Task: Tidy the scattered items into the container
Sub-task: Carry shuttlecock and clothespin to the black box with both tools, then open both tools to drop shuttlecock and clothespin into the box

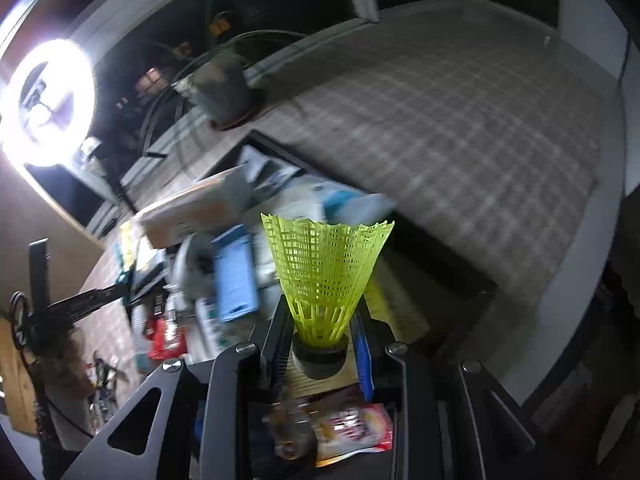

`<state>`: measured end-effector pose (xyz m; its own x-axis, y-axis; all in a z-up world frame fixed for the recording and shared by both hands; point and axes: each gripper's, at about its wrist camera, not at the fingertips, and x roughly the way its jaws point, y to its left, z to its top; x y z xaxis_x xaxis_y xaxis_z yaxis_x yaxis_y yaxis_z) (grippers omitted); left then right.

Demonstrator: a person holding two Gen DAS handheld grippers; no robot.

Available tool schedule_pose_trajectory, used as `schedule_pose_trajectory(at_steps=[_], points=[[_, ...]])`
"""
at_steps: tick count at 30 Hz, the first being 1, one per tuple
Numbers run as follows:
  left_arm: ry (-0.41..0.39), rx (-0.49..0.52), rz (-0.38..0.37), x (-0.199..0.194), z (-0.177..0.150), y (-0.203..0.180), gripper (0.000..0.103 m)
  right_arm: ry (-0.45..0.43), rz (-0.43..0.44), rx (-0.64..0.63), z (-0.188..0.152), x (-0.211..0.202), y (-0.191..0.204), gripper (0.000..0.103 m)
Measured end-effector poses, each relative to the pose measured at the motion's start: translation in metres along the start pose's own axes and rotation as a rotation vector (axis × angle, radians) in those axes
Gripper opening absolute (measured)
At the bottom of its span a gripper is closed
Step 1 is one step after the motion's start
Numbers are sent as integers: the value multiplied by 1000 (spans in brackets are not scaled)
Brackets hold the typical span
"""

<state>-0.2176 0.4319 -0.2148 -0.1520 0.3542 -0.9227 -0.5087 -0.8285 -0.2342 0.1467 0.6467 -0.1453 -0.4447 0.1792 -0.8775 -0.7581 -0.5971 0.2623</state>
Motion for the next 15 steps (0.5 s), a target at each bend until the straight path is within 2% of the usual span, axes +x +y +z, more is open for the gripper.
schedule_pose_trajectory(at_steps=[10,11,12,13,14,15], points=[[12,11,-11,4,-2,-5,24,37,-51,24,6,21,-37,27],[17,13,-24,3,-2,-5,31,54,-46,19,7,24,-38,28],[17,15,-37,2,-2,-6,46,70,-44,12,7,25,-38,37],[6,17,-33,-1,-2,-7,54,80,-48,8,7,26,-38,43],[-12,24,-22,-5,-2,-8,61,77,-60,8,7,25,-39,55],[-24,34,-12,-8,-2,-9,62,59,-66,10,6,21,-39,57]])
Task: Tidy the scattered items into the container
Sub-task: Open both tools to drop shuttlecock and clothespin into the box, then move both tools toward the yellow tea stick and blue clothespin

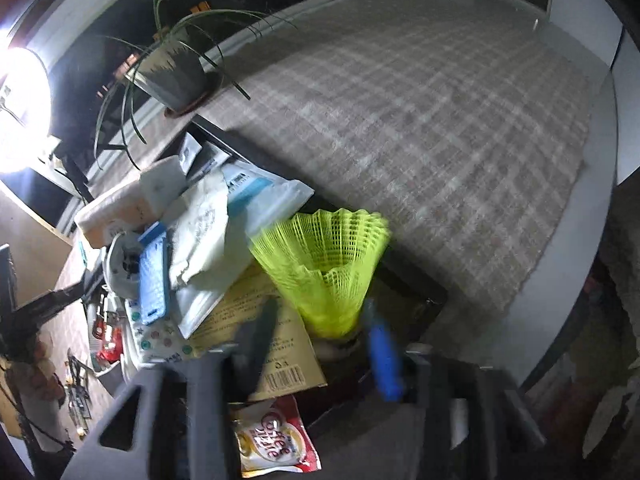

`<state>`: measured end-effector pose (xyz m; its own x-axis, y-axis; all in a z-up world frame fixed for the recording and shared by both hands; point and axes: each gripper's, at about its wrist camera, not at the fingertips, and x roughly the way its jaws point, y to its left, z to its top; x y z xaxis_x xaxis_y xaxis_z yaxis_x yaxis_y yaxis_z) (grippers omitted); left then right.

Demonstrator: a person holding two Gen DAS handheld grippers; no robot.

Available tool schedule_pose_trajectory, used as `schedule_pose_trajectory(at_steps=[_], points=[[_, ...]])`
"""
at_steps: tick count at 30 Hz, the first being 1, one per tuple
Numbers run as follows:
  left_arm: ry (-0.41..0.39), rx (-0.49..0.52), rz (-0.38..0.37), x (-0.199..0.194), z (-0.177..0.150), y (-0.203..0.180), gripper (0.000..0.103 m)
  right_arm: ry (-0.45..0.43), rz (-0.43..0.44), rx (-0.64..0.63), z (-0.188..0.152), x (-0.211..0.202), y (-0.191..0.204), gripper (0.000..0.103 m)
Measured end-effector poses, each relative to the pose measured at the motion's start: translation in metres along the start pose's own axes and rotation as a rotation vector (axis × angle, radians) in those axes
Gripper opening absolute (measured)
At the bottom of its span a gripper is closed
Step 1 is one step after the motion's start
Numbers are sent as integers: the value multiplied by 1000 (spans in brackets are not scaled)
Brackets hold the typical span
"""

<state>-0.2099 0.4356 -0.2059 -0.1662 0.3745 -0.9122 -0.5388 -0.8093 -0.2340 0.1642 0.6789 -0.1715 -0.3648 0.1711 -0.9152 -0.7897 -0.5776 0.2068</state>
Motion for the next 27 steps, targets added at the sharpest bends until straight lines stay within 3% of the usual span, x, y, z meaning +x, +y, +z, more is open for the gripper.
schedule_pose_trajectory(at_steps=[12,19,27], points=[[-56,-26,15,-38,-1,28,62,-61,32,8,4,-26,11,58],[-108,-103,76,-79,-10,94,61,-89,126,-137,9,-32,86,58],[-111,-216,150,-105,-43,178,61,-52,220,-388,16,-9,217,58]])
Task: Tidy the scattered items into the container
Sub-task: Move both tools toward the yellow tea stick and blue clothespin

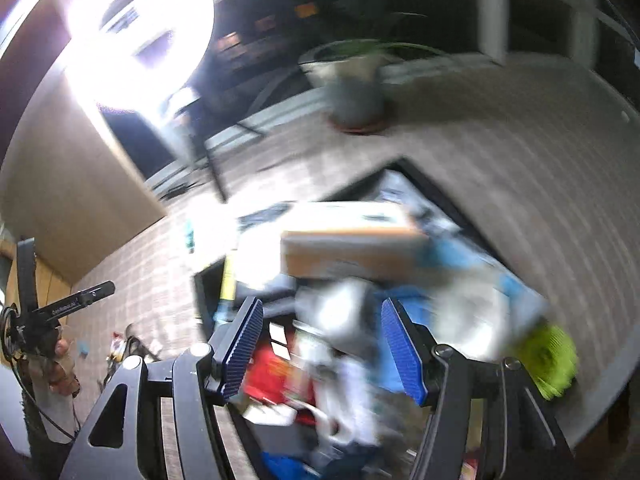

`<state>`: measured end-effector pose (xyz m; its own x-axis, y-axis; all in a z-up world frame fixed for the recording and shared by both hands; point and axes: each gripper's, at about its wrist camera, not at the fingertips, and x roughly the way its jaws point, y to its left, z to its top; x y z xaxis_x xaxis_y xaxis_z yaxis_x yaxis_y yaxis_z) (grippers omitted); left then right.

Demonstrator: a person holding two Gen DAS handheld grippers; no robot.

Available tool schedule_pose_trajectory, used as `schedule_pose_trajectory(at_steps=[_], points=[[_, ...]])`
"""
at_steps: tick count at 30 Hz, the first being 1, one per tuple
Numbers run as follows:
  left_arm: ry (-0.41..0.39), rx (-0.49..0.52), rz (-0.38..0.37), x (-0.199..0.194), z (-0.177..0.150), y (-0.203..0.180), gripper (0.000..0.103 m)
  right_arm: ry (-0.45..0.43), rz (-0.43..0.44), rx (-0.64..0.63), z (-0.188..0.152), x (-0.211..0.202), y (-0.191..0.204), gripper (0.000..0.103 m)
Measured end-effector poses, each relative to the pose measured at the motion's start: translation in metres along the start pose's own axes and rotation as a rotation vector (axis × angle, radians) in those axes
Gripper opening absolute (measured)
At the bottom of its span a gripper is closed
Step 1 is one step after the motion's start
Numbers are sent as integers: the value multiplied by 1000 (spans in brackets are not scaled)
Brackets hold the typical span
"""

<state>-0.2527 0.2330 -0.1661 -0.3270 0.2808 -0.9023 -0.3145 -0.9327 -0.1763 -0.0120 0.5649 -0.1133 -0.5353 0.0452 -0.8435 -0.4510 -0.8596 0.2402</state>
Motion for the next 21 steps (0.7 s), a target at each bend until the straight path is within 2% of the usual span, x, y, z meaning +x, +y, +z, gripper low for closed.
schedule_pose_trajectory(at_steps=[7,10,15,21], points=[[25,-55,35,5,-7,44,61,97,52,-144,40,70,80,57],[28,-59,30,7,-1,50,61,151,45,-207,53,107,113,49],[37,-41,2,16,19,42,61,248,45,-250,70,160,144,46],[73,-22,-55,45,48,21,61,340,34,-243,85,210,155,40]])
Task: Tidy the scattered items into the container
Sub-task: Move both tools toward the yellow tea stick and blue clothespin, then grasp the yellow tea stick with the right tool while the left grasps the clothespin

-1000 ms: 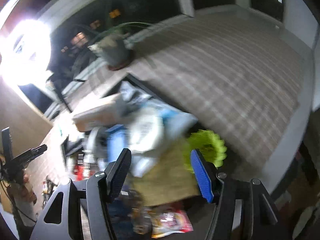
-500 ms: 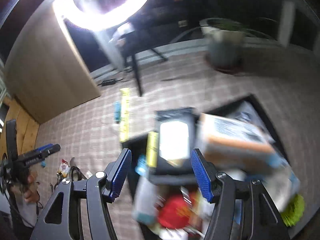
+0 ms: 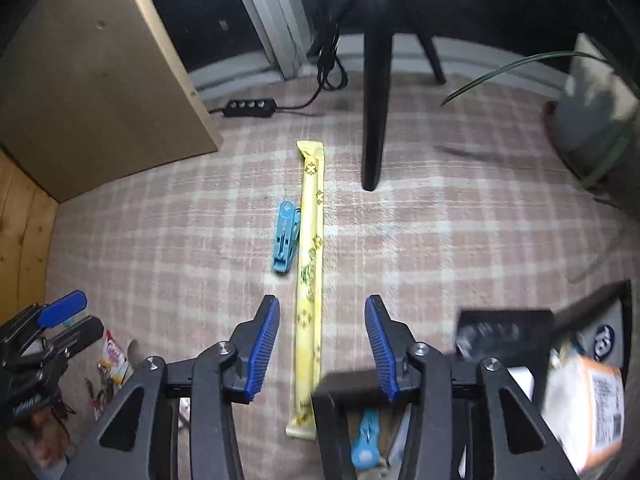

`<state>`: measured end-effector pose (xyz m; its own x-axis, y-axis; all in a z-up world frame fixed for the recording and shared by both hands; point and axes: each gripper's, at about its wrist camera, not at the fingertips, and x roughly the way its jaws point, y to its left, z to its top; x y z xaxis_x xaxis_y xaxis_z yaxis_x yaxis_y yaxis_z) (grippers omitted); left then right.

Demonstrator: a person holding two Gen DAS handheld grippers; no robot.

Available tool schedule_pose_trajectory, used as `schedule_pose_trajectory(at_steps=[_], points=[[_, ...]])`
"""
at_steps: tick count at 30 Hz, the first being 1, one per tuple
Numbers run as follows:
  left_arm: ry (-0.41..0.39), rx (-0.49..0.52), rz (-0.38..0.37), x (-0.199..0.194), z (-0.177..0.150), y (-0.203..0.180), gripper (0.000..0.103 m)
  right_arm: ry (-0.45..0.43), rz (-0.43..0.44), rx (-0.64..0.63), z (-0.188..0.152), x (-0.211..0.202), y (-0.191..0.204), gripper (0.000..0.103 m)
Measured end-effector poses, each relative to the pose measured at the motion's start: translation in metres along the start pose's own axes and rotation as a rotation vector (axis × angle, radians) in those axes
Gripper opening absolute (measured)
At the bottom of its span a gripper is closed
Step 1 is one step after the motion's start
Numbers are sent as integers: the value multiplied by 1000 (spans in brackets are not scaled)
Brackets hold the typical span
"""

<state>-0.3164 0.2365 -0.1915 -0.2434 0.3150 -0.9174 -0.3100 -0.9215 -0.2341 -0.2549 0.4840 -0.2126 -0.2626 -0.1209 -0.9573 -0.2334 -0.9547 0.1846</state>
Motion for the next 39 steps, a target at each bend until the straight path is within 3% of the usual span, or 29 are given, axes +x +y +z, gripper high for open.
schedule_pose_trajectory(at_steps=[7,16,22,33,39], points=[[30,27,-35,34,31,-22,61,70,25,9,18,39,1,40],[81,75,-40,79,55,-48,61,89,-9,30,25,55,-15,14],[112,131,-57,107,65,-73,61,93,92,116,25,55,-36,14],[139,58,-111,136,79,-67,58,82,192,233,20,54,-58,13],[126,104,-158,135,76,-75,46,84,256,293,18,53,-65,13]])
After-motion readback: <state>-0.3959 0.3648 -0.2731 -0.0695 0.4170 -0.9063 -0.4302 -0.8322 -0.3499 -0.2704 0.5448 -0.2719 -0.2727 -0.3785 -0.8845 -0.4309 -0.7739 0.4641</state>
